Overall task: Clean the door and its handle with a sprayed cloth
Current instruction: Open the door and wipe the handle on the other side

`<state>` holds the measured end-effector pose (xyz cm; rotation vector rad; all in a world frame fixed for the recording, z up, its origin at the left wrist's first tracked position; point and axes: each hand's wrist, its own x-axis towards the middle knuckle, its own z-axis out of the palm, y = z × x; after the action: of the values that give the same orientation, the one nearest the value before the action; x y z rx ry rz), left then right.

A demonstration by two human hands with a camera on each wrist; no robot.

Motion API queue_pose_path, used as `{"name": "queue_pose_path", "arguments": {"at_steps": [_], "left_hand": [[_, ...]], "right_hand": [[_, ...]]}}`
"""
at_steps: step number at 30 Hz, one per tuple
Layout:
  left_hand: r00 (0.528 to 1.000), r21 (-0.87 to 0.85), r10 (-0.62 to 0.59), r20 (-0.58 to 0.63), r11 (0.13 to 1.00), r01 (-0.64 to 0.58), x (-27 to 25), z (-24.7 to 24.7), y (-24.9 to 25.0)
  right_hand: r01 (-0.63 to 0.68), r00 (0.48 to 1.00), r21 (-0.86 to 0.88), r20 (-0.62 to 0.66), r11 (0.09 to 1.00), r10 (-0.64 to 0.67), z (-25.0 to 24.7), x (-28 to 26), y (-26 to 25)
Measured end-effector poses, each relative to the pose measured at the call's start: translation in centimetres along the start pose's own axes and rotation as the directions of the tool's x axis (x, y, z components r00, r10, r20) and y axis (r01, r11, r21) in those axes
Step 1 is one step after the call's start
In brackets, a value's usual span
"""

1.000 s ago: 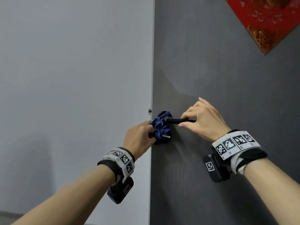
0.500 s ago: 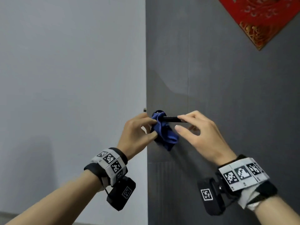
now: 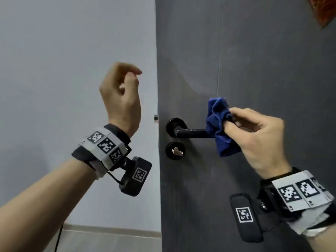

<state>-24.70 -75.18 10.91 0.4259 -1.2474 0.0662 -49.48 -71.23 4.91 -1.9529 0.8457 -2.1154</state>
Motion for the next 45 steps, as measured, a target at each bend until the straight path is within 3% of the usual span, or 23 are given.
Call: {"name": "queue_pose_path", "arguments": {"at_steps": [2, 4, 6, 11, 15, 21, 24, 27, 29, 34, 41, 43, 45], "left_hand": [[0.984, -0.028, -0.165, -0.060, 0.986, 0.164, 2.8, 1.0, -1.2], [0.921, -0.039, -0.380, 0.085, 0.922, 0.385, 4.1, 2.2, -1.8], [0.835, 0.008, -0.493, 0.245, 0.862, 0.506, 4.1, 3.1, -1.8], [0.658, 0.127, -0.620, 0.428, 0.762, 0.635, 5.4, 3.1, -2.4], [0.596, 0.193, -0.636, 0.490, 0.746, 0.637, 6.6, 2.6, -2.0], [0.459, 0.259, -0.720, 0.521, 0.645, 0.719, 7.8, 2.1, -0.1], [0.427, 0.258, -0.730, 0.534, 0.621, 0.740, 8.0, 1.8, 0.8], [0.405, 0.265, -0.748, 0.525, 0.596, 0.758, 8.0, 1.8, 1.7], [0.387, 0.274, -0.761, 0.521, 0.578, 0.769, 7.8, 1.7, 2.2], [0.372, 0.269, -0.775, 0.511, 0.554, 0.788, 7.4, 1.6, 3.1], [0.381, 0.249, -0.790, 0.481, 0.540, 0.804, 7.3, 1.7, 4.3], [0.379, 0.250, -0.786, 0.489, 0.543, 0.802, 7.3, 1.6, 4.7], [0.375, 0.254, -0.789, 0.487, 0.539, 0.803, 7.3, 1.5, 5.0]], "right_hand": [[-0.054, 0.998, -0.053, 0.036, 0.997, 0.056, 0.1, 2.9, -1.2], [-0.120, 0.990, -0.088, 0.070, 0.989, 0.126, 0.4, 5.0, -2.3], [-0.184, 0.975, -0.105, 0.110, 0.977, 0.195, 0.6, 6.5, -3.6], [-0.330, 0.891, -0.245, 0.239, 0.911, 0.387, 2.6, 7.3, -6.0], [-0.272, 0.817, -0.490, 0.337, 0.828, 0.468, 6.3, 4.6, -6.0], [-0.282, 0.742, -0.630, 0.335, 0.724, 0.581, 7.5, 2.3, -7.7], [-0.321, 0.721, -0.649, 0.306, 0.690, 0.622, 6.9, 3.7, -8.2], [-0.285, 0.673, -0.670, 0.370, 0.686, 0.640, 6.5, 4.4, -8.7], [-0.273, 0.676, -0.675, 0.372, 0.685, 0.636, 6.1, 4.3, -9.1], [-0.475, 0.710, -0.693, 0.062, 0.542, 0.701, 1.6, 4.4, -7.7], [-0.490, 0.685, -0.797, -0.102, 0.353, 0.722, -3.5, 5.9, -6.2], [-0.471, 0.699, -0.792, -0.068, 0.387, 0.712, -2.2, 5.1, -7.1], [-0.413, 0.714, -0.779, 0.046, 0.473, 0.699, 0.6, 3.9, -8.3]]}}
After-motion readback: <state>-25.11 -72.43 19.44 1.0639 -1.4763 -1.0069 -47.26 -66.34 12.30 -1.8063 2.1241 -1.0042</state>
